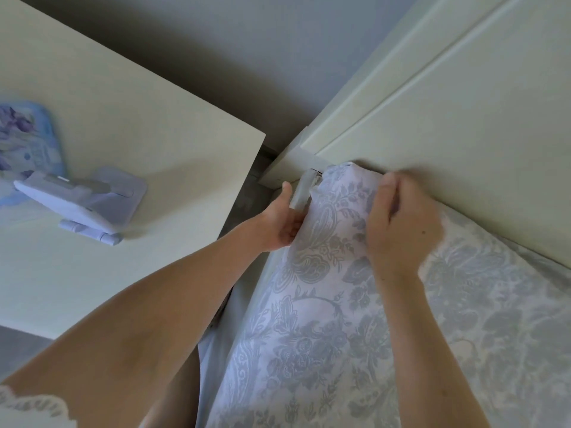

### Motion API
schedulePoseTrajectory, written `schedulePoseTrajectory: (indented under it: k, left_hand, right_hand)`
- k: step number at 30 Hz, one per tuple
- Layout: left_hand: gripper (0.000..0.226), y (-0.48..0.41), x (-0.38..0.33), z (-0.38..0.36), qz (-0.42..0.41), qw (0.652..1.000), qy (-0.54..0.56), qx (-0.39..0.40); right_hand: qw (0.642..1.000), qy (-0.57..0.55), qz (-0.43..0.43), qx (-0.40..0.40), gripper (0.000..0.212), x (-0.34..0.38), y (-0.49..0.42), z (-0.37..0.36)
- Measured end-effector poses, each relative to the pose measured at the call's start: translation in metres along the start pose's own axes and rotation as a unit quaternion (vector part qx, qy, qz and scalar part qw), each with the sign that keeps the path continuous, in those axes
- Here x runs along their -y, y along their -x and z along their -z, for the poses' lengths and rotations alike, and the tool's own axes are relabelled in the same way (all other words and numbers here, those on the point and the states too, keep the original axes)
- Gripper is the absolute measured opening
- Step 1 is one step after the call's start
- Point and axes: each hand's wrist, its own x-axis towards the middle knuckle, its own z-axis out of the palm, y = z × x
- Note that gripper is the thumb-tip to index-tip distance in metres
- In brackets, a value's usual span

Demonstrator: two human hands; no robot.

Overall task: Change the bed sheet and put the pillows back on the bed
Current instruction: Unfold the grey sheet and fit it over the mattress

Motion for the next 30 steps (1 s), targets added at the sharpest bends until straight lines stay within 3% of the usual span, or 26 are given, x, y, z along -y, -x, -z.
schedulePoseTrajectory:
  k: [4,7,8,10,11,13,14,15,17,19,21,24,30]
  left_hand:
    - [0.095,0.011,0.000,0.008,-0.005,0.999,0.024,-0.038]
    - [0.077,0.025,-0.005,-0.006,-0.088,0.972,-0.119,-0.183]
    - [0.066,0.033,-0.004,-0.013,-0.150,0.937,-0.182,-0.258]
    - [0.049,0.056,0.003,-0.026,-0.343,0.815,-0.294,-0.364]
    - [0.041,0.068,0.007,-0.032,-0.462,0.733,-0.348,-0.357]
    - [0.030,0.073,0.017,-0.040,-0.609,0.574,-0.486,-0.250]
    - [0.028,0.069,0.019,-0.043,-0.632,0.510,-0.553,-0.185]
    - [0.029,0.062,0.018,-0.047,-0.621,0.470,-0.612,-0.139]
    - [0.038,0.046,0.011,-0.053,-0.563,0.428,-0.698,-0.113]
    - [0.044,0.033,0.001,-0.054,-0.521,0.411,-0.736,-0.134]
    - [0.047,0.022,-0.004,-0.053,-0.504,0.416,-0.738,-0.168]
    - [0.056,0.015,-0.004,-0.059,-0.466,0.467,-0.723,-0.207]
    - [0.058,0.006,-0.005,-0.066,-0.447,0.532,-0.677,-0.243]
  right_hand:
    - [0.992,-0.021,-0.010,0.128,0.038,-0.014,0.011,-0.038]
    - [0.989,-0.028,0.009,0.147,0.039,-0.020,0.011,-0.044]
    - [0.985,-0.067,0.002,0.161,0.039,-0.022,0.011,-0.040]
    - [0.975,-0.160,-0.036,0.147,0.035,-0.022,0.013,-0.020]
    - [0.979,-0.167,-0.053,0.105,0.031,-0.024,0.017,-0.008]
    - [0.993,-0.073,-0.093,-0.009,0.022,-0.037,0.031,0.013]
    - [0.991,-0.009,-0.124,-0.050,0.022,-0.047,0.041,0.023]
    - [0.984,0.037,-0.162,-0.063,0.027,-0.060,0.050,0.031]
    - [0.969,0.070,-0.236,-0.029,0.040,-0.086,0.061,0.045]
    - [0.963,0.081,-0.256,0.036,0.053,-0.117,0.057,0.054]
    - [0.958,0.081,-0.245,0.123,0.057,-0.146,0.039,0.051]
    - [0.944,0.094,-0.213,0.234,0.045,-0.172,0.014,0.031]
    - [0.943,0.093,-0.192,0.257,0.036,-0.186,0.003,0.031]
